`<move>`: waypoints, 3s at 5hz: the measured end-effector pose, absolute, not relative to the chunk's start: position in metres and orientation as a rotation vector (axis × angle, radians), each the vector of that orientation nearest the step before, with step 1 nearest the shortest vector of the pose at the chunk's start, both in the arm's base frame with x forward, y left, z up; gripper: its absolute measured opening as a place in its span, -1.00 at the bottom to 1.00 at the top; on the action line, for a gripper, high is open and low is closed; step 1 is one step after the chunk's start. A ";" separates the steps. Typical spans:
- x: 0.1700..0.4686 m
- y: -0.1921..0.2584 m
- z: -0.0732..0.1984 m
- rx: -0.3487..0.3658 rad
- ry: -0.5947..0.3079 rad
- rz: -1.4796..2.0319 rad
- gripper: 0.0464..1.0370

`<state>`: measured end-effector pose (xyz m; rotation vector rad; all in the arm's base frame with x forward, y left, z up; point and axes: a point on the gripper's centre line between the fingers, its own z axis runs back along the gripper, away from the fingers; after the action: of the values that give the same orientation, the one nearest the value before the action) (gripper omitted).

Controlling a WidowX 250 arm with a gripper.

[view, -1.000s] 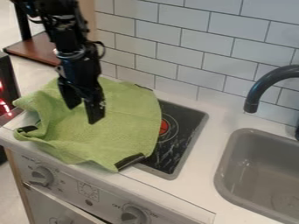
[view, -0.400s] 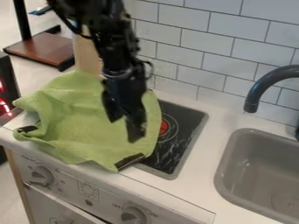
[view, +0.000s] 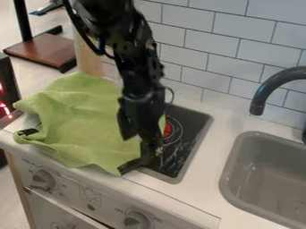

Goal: Fold the cloth from right to left

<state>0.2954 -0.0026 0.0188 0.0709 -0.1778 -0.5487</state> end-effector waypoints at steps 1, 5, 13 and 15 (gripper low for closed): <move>0.295 0.001 0.006 0.097 -0.153 -0.542 0.92; 0.295 -0.009 -0.011 0.140 -0.154 -0.574 -0.74; 0.364 0.097 0.077 0.016 -0.265 -0.250 -0.99; 0.375 0.137 0.047 0.047 -0.207 -0.137 -0.99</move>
<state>0.3745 0.1369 0.0471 0.0472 -0.2075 -0.1369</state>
